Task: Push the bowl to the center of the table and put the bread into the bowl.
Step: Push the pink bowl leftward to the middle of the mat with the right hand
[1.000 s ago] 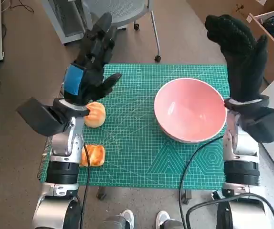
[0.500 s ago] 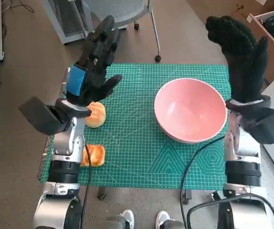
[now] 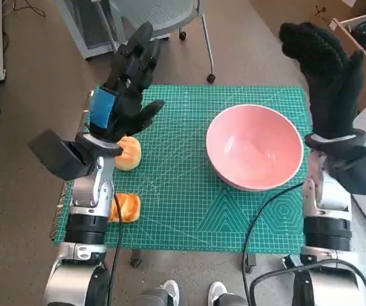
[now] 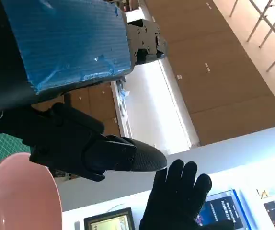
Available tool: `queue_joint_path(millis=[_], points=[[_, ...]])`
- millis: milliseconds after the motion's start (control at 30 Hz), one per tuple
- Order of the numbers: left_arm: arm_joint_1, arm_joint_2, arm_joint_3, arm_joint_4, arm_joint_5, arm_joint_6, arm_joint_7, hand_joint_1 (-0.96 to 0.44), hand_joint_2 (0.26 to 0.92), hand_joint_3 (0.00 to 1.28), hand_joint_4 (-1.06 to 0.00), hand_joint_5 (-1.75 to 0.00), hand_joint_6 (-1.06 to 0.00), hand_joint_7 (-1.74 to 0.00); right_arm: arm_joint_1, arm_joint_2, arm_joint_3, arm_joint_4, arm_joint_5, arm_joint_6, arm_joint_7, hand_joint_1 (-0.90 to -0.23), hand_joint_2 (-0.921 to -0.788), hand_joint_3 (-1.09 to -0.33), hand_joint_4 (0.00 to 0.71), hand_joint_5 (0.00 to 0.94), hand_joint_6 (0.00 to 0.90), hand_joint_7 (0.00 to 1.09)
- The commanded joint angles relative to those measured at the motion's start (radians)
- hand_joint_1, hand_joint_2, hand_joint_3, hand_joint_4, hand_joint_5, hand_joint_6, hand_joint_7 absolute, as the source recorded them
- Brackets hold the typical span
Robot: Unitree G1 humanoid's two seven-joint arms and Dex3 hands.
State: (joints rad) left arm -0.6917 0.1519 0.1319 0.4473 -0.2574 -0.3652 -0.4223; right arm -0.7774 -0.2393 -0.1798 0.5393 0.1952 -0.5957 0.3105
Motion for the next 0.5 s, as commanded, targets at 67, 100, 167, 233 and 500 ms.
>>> queue_joint_path(millis=[67, 100, 167, 233, 500], points=[[-0.008, 0.007, -0.001, -0.01, 0.017, -0.019, 0.008, -0.66, 0.921, 0.24, 0.0, 0.0, 0.0, -0.25, 0.03, -0.032, -0.028, 0.046, 0.012, -0.011, 0.015, -0.67, -0.921, -0.739, 0.211, 0.0, 0.215, 0.17], [-0.007, 0.008, 0.0, -0.01, 0.018, -0.02, 0.009, -0.66, 0.921, 0.24, 0.0, 0.0, 0.0, -0.25, 0.03, -0.037, -0.033, 0.056, 0.011, -0.015, 0.015, -0.668, -0.921, -0.744, 0.208, 0.0, 0.214, 0.17], [-0.006, 0.009, 0.003, -0.011, 0.018, -0.019, 0.009, -0.67, 0.921, 0.24, 0.0, 0.0, 0.0, -0.25, 0.03, -0.048, -0.045, 0.084, 0.012, -0.027, 0.017, -0.663, -0.921, -0.763, 0.197, 0.0, 0.207, 0.17], [-0.003, 0.009, 0.004, -0.019, 0.016, -0.012, 0.011, -0.66, 0.921, 0.24, 0.0, 0.0, 0.0, -0.25, 0.026, -0.06, -0.058, 0.123, 0.013, -0.039, 0.017, -0.659, -0.921, -0.773, 0.19, 0.0, 0.201, 0.17], [0.005, 0.005, 0.004, -0.042, 0.006, 0.004, 0.016, -0.66, 0.921, 0.25, 0.0, 0.0, 0.0, -0.25, -0.007, -0.115, -0.096, 0.338, -0.028, -0.098, -0.035, -0.655, -0.921, -0.787, 0.183, 0.001, 0.194, 0.17]])
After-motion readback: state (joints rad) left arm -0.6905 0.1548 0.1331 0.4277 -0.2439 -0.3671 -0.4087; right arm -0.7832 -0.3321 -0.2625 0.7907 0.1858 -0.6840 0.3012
